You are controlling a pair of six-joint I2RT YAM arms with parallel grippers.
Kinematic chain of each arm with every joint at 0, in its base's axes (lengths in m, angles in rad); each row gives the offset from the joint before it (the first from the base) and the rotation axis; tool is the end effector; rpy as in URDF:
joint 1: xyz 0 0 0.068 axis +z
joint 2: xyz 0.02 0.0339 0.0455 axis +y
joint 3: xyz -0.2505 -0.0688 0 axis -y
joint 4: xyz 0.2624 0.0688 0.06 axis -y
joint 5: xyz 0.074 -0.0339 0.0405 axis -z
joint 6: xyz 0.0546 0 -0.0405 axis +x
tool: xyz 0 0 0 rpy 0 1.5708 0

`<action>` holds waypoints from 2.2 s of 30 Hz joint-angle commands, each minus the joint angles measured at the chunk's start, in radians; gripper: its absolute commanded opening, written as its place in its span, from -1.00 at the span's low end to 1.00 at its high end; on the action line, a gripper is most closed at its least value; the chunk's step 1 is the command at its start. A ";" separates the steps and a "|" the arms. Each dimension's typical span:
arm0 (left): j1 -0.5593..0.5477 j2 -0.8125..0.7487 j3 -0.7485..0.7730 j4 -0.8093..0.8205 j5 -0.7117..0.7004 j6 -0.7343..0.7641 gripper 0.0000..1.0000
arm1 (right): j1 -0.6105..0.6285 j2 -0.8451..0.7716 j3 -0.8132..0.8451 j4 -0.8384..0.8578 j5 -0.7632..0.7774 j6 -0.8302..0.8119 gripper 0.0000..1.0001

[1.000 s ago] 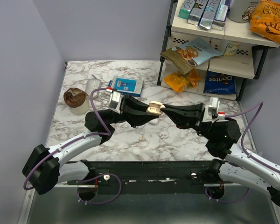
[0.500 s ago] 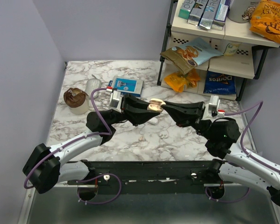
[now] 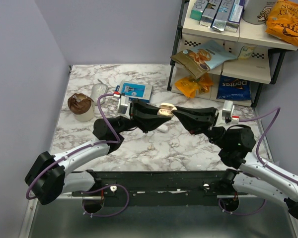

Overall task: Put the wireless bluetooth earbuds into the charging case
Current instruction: Place the earbud in the charging case.

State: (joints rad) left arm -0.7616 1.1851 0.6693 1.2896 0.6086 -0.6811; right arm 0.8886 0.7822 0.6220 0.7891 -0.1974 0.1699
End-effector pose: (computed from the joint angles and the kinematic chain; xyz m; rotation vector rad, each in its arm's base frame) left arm 0.1728 -0.2079 0.3514 0.6788 0.8375 -1.5591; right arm 0.1266 0.1729 0.3825 -0.5281 0.8585 1.0656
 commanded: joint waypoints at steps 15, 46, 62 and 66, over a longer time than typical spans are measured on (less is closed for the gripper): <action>0.001 -0.004 -0.005 0.401 -0.084 0.023 -1.00 | 0.006 -0.006 -0.002 -0.073 0.027 0.002 -0.75; 0.001 -0.032 -0.082 0.343 0.088 0.149 -1.00 | 0.004 -0.135 0.222 -0.719 0.000 -0.127 -0.99; 0.001 -0.025 -0.085 0.339 0.091 0.146 -1.00 | 0.006 -0.074 0.226 -0.705 -0.039 -0.089 -0.99; 0.001 -0.025 -0.088 0.344 0.089 0.143 -1.00 | 0.006 -0.072 0.225 -0.706 -0.036 -0.087 -0.99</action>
State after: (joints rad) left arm -0.7612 1.1664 0.5804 1.2934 0.6739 -0.5495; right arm 0.8886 0.7063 0.8478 0.1051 -0.2104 0.0742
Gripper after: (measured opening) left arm 0.363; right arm 0.198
